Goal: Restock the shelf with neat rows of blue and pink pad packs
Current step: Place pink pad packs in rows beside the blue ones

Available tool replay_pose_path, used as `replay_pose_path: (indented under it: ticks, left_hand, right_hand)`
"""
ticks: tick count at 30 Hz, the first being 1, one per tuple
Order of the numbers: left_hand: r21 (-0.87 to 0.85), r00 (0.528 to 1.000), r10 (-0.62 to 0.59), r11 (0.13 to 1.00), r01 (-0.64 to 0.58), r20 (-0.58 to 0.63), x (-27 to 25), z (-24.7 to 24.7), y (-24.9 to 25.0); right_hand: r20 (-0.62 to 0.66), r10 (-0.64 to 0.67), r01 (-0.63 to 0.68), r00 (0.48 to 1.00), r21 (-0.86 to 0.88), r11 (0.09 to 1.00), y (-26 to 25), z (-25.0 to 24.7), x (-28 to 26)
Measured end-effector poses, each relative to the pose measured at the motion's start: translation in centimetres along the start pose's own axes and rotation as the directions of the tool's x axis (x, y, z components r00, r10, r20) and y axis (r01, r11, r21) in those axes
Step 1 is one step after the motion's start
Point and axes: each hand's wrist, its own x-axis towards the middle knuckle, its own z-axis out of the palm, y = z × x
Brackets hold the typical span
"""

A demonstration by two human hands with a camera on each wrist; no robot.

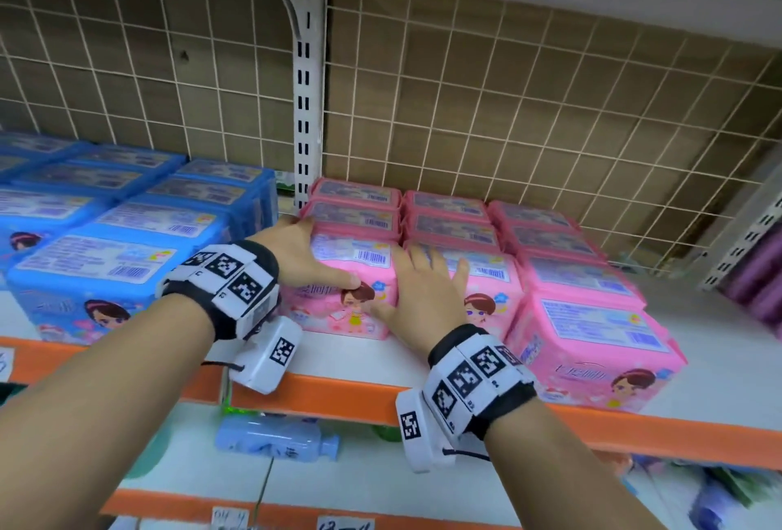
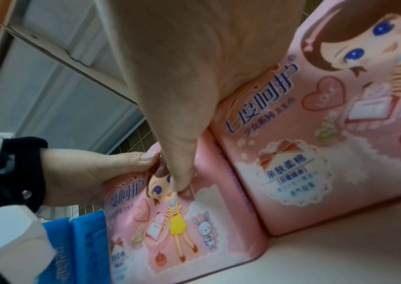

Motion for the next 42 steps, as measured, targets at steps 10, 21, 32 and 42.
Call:
replay_pose_path:
  ticks: [10, 21, 32, 42]
  left_hand:
    - [0.297, 0.985, 0.102, 0.953, -0.057, -0.138, -1.0, 2.4, 1.6]
    - [0.436, 0.975, 0.155, 0.897, -0.070, -0.162, -1.5, 3.5, 4.2]
    - [0.316, 0.782, 0.622, 0.736, -0.599, 0.032, -3.4, 10.5, 18.6]
    - [0.307, 0.809, 0.587, 0.773, -0.556, -0.013, -2.2, 12.4, 19.8]
  right_hand:
    - [0.019, 0.179, -0.180, 0.984, 0.131, 0.975, 4.6, -1.2, -2.3]
    - [-0.029, 0.014, -0.004, 0.999, 0.302, 0.953, 5.1, -2.1, -3.2]
    - [-0.332, 0.393, -0.225, 0.857, 0.446, 0.866, 17.2, -6.2, -11.6]
    - [-0.229, 0.363, -0.283, 0.903, 0.319, 0.905, 20.1, -4.9, -10.1]
